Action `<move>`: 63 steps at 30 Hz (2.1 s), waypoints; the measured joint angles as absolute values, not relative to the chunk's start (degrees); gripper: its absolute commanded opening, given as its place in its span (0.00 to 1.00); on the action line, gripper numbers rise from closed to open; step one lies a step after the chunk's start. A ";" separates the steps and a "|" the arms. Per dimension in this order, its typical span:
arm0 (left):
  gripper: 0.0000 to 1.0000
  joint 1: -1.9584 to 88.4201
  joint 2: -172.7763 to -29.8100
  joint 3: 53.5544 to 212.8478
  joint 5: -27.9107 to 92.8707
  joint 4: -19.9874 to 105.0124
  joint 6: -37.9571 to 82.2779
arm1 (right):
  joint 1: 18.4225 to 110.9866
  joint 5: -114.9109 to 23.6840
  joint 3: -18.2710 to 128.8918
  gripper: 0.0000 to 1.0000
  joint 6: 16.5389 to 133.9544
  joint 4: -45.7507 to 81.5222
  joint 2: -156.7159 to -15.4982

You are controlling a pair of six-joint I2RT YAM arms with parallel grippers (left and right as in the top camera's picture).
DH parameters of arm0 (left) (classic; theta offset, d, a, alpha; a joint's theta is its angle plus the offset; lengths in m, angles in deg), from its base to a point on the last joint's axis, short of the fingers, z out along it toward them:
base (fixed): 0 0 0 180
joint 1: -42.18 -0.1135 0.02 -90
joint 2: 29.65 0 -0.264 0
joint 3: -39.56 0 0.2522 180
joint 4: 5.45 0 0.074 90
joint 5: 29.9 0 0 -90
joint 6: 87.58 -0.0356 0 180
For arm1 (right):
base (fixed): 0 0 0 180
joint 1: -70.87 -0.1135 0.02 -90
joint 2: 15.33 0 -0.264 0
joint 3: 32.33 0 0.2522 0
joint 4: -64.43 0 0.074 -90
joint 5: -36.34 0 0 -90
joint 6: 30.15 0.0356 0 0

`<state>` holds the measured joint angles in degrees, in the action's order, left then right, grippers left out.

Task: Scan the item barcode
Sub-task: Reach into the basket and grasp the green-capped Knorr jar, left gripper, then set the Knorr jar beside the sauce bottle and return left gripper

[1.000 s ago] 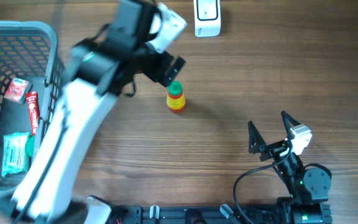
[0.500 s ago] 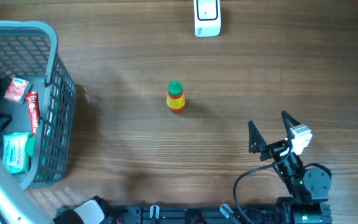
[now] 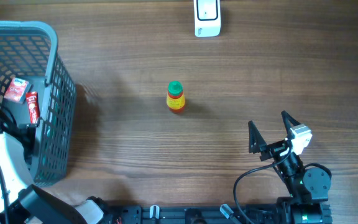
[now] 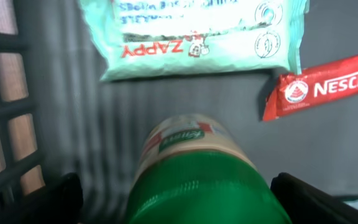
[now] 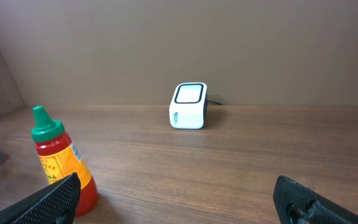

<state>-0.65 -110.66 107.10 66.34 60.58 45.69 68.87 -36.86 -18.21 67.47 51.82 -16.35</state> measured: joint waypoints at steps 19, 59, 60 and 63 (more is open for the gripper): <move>0.53 -0.69 -110.40 137.90 60.11 81.12 42.45 | 68.87 -36.86 -18.21 1.00 67.47 51.80 -16.48; 0.53 87.44 -154.44 163.23 62.42 75.68 5.45 | 68.87 -36.99 -18.21 1.00 67.47 51.91 -16.55; 0.54 87.39 -155.09 163.23 62.42 75.48 3.72 | 68.87 -37.01 -18.21 1.00 67.47 51.91 -16.55; 0.64 87.39 -155.42 163.23 62.40 73.14 -2.00 | 68.87 -36.99 -18.21 1.00 67.47 51.91 -16.55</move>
